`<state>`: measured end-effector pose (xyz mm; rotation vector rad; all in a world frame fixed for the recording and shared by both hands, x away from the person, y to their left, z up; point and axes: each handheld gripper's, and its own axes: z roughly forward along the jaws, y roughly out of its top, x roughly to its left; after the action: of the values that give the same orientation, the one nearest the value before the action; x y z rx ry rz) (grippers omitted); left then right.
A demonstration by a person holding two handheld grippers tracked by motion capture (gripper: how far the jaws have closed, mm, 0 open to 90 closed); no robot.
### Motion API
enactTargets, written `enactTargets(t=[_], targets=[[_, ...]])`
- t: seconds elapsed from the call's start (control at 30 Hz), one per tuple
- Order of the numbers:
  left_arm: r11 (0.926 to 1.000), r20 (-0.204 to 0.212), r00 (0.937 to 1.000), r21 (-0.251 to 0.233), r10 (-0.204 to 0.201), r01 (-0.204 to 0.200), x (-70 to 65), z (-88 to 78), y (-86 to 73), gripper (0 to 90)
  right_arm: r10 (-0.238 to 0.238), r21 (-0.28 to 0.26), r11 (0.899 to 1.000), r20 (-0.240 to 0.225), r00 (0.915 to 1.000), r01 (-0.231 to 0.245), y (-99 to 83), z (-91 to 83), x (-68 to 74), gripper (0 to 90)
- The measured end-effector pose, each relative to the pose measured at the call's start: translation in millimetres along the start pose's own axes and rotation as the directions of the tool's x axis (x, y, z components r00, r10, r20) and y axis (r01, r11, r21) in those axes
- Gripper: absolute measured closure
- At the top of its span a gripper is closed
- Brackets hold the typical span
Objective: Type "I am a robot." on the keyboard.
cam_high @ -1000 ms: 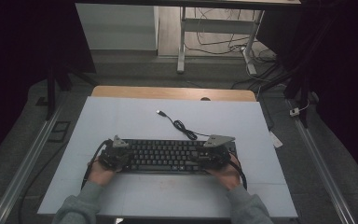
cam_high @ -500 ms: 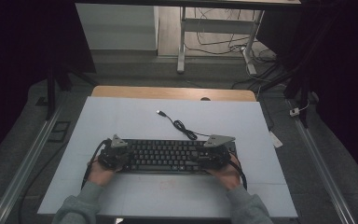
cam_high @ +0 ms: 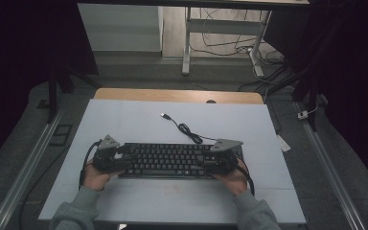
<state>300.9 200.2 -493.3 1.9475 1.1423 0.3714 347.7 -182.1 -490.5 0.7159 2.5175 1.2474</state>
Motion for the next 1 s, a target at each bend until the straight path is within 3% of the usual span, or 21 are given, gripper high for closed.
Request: enactTargets(t=[0.57, 1.0], targets=[[0.9998, 0.046, 0.9988, 0.002, 0.019, -0.019, -2.5, 2.4, 2.5, 39.1, 0.02, -0.032, 0.999, 0.02, 0.9996, -0.02, -13.6, -19.3, -2.5, 51.2], [0.9984, 0.079, 0.9953, 0.003, 0.056, -0.057, -13.1, 4.8, 5.7, 40.7, 0.014, -0.037, 0.999, 0.016, 0.9998, -0.013, -13.5, -17.7, -2.9, 51.4]])
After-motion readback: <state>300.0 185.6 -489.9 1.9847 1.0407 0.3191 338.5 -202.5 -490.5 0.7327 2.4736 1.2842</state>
